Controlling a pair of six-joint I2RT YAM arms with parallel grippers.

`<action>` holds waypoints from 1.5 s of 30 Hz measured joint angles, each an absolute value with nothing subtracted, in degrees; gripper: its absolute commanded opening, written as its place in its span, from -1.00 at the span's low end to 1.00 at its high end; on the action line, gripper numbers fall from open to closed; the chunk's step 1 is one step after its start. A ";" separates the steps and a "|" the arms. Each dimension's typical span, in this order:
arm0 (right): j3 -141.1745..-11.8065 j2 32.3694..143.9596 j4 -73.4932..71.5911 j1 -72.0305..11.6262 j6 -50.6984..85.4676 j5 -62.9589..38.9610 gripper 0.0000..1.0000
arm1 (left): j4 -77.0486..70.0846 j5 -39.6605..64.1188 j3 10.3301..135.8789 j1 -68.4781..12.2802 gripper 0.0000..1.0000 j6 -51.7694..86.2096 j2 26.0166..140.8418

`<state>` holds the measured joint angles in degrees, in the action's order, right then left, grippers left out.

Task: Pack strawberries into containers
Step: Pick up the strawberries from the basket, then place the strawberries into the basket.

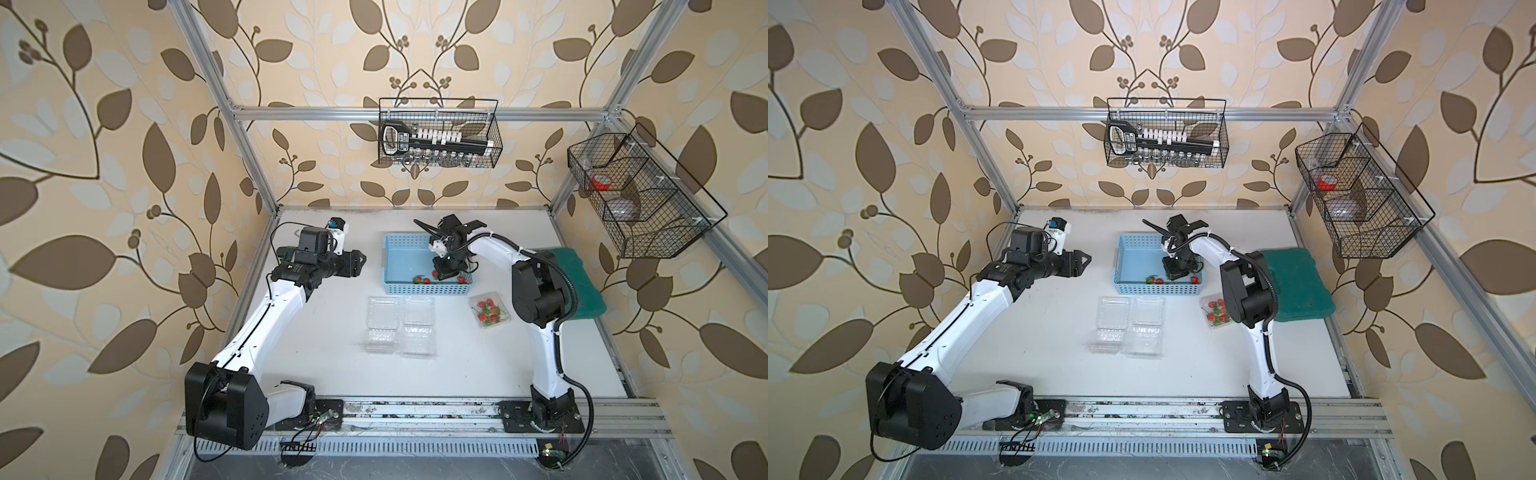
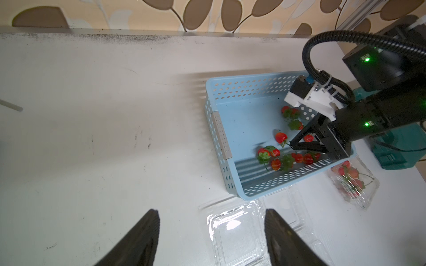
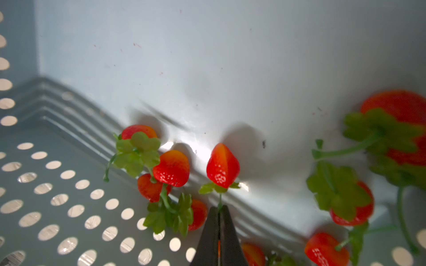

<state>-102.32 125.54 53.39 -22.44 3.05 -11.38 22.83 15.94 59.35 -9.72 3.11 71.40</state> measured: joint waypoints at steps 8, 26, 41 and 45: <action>-102.21 116.95 52.51 -22.41 4.10 -9.93 -1.00 | 22.85 15.97 59.35 -9.72 0.47 3.11 71.40; -99.11 115.85 48.38 -22.76 4.99 -8.54 -1.00 | 22.85 15.99 59.35 -9.72 0.46 3.14 71.40; -111.02 129.84 44.51 -22.76 7.38 -8.29 -0.30 | 22.87 15.99 59.35 -9.72 0.46 3.14 71.40; -111.00 129.84 44.12 -22.76 7.60 -8.12 -0.22 | 22.87 15.99 59.35 -9.72 0.46 3.11 71.40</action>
